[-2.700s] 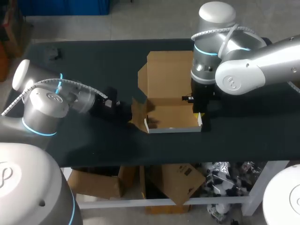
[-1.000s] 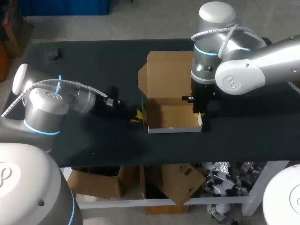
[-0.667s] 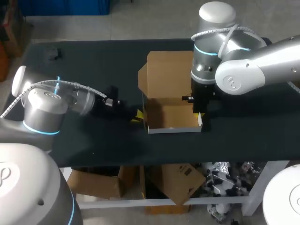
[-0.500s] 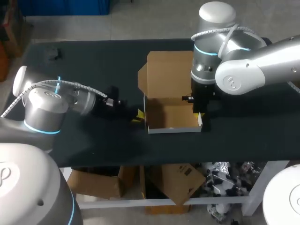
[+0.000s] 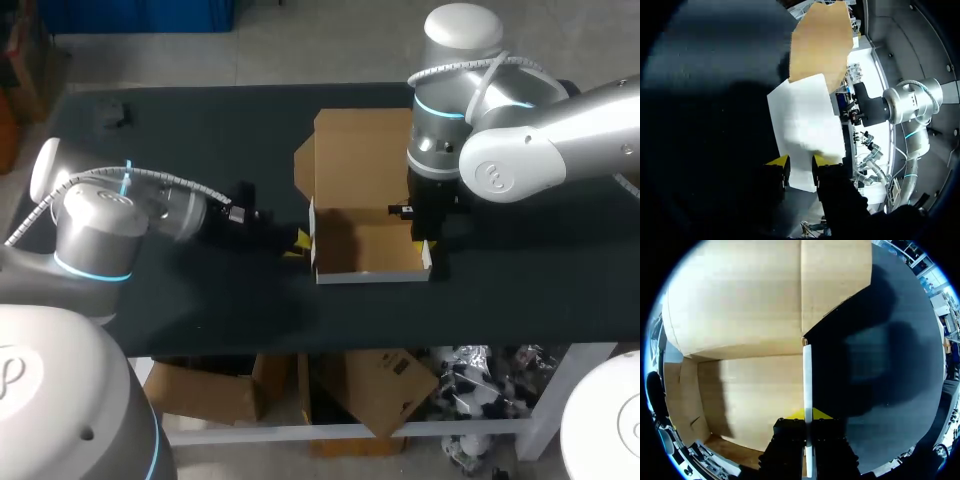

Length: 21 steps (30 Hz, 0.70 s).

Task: Assemble the packaging by folding the flat box into shape, placing the metal phone stand inside, and closing the box properly

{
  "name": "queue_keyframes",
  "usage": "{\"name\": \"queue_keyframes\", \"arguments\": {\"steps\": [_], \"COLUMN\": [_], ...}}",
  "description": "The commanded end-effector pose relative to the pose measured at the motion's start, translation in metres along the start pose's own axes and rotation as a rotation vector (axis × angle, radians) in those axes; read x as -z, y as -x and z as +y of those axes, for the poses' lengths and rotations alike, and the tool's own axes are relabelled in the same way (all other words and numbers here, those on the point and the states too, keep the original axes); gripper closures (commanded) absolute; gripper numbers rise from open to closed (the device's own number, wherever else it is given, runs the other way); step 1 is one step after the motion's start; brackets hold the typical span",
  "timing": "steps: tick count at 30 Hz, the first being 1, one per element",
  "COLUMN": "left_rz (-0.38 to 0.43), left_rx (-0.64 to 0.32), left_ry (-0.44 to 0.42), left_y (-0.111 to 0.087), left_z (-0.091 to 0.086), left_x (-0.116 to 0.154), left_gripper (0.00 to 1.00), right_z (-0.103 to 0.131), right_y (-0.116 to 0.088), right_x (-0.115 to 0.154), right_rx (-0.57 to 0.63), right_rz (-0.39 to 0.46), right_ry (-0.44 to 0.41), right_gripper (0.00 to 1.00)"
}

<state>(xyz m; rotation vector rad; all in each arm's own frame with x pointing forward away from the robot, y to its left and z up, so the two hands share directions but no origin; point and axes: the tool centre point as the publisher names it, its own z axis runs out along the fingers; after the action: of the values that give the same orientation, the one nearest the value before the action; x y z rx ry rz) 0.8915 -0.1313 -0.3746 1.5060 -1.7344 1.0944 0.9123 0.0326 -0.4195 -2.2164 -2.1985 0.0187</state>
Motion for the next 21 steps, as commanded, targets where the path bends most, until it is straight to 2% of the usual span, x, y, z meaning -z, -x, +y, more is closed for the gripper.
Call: {"name": "queue_keyframes", "arguments": {"steps": [1, 12, 21], "left_rz": [0.0, -0.021, -0.087], "left_rx": [0.007, 0.021, 0.027], "left_ry": [0.001, 0.031, 0.037], "left_y": [-0.001, -0.007, -0.013], "left_z": [-0.001, -0.003, -0.003], "left_x": [0.0, -0.01, -0.016], "left_gripper": [0.62, 0.64, 0.64], "right_z": [0.0, 0.0, 0.0], "right_y": [-0.001, -0.001, -0.001], "right_x": [0.0, 0.0, 0.0], "right_rx": [0.0, 0.0, 0.0], "right_rz": [-0.003, -0.003, -0.003], "right_ry": [-0.002, -0.002, -0.002], "right_gripper": [1.0, 1.0, 1.0]}}
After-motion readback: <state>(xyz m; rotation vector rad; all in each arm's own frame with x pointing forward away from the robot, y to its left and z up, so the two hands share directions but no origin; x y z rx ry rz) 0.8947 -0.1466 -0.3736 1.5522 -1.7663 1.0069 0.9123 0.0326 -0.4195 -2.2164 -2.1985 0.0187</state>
